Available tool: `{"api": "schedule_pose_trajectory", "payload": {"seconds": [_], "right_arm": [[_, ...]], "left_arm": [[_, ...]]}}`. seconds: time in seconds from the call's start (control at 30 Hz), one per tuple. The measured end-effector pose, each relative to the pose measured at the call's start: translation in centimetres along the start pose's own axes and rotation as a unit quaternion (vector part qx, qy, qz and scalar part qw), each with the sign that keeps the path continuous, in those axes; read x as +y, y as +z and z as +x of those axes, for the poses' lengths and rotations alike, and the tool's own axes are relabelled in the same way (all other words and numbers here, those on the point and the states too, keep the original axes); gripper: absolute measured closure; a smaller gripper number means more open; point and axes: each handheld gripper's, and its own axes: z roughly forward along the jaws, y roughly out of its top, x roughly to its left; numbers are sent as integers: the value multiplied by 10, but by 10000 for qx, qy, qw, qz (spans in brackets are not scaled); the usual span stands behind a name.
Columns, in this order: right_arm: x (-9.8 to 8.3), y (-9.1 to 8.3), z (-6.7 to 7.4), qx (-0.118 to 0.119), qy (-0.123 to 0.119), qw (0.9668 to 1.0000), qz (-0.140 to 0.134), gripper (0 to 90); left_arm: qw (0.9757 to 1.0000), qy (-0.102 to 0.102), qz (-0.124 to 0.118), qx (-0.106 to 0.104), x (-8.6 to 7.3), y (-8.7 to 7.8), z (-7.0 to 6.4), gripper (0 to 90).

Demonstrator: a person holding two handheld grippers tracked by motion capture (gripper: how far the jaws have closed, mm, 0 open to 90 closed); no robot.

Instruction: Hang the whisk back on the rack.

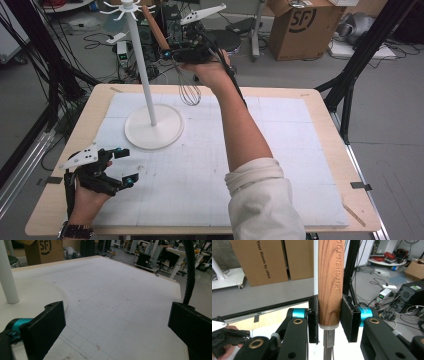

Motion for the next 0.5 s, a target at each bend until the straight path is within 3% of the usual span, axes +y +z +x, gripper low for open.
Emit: {"api": "schedule_pose_trajectory", "payload": {"seconds": [0.3, 0.47, 0.5], "right_arm": [[1, 8, 5, -147, 15, 9997, 175, 694], [1, 10, 8, -130, -150, 9992, 339, 651], [0, 11, 11, -117, -237, 9985, 481, 619]], "left_arm": [[10000, -1, -9, 22, 0, -1, 0, 19], [10000, -18, 2, 13, 0, -1, 0, 19], [10000, -15, 9, 15, 0, 0, 0, 19]]}}
